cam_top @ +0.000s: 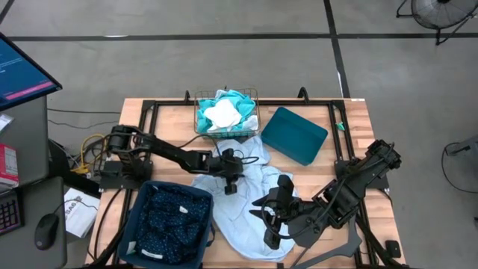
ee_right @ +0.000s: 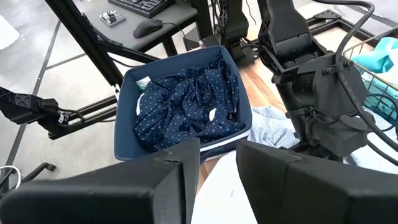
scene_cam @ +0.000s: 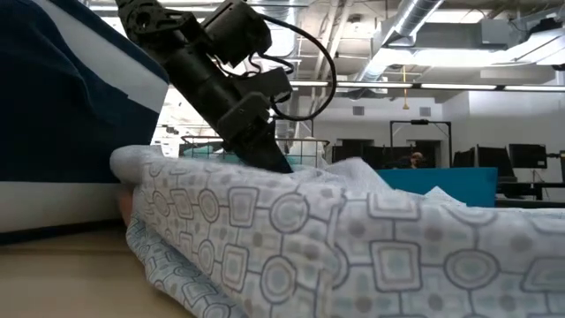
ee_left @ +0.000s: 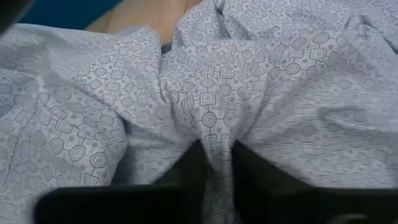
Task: Pick & Place Cloths
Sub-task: Put the light blue polo shirt into the blue bin
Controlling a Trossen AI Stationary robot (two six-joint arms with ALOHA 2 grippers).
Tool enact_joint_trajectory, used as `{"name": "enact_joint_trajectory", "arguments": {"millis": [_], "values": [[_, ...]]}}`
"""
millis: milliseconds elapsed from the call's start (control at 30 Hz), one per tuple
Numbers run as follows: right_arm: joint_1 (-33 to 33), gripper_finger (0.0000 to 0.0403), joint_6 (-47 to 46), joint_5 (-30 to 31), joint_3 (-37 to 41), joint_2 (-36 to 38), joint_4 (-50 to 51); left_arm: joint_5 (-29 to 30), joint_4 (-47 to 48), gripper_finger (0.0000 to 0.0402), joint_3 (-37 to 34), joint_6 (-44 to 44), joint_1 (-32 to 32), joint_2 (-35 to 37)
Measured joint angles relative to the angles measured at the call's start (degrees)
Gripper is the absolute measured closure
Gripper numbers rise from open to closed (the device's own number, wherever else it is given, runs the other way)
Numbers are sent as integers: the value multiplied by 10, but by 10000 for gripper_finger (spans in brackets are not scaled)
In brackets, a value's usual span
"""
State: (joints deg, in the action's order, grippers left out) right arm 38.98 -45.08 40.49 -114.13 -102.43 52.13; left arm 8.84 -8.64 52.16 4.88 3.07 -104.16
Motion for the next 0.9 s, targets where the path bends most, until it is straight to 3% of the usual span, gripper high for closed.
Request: {"name": "enact_joint_trajectory", "arguments": {"millis": [67, 267, 600, 900], "values": [[0, 300, 0, 0, 0, 0, -1, -6, 0, 387, 0, 2, 0, 1], [0, 300, 0, 0, 0, 0, -4, -16, -1, 400, 2, 3, 0, 61], [0, 300, 0, 0, 0, 0, -4, 18, -22, 401, 2, -15, -1, 298], [-1, 300, 6, 0, 0, 0, -3, 7, -132, 401, 2, -60, -1, 508]]}}
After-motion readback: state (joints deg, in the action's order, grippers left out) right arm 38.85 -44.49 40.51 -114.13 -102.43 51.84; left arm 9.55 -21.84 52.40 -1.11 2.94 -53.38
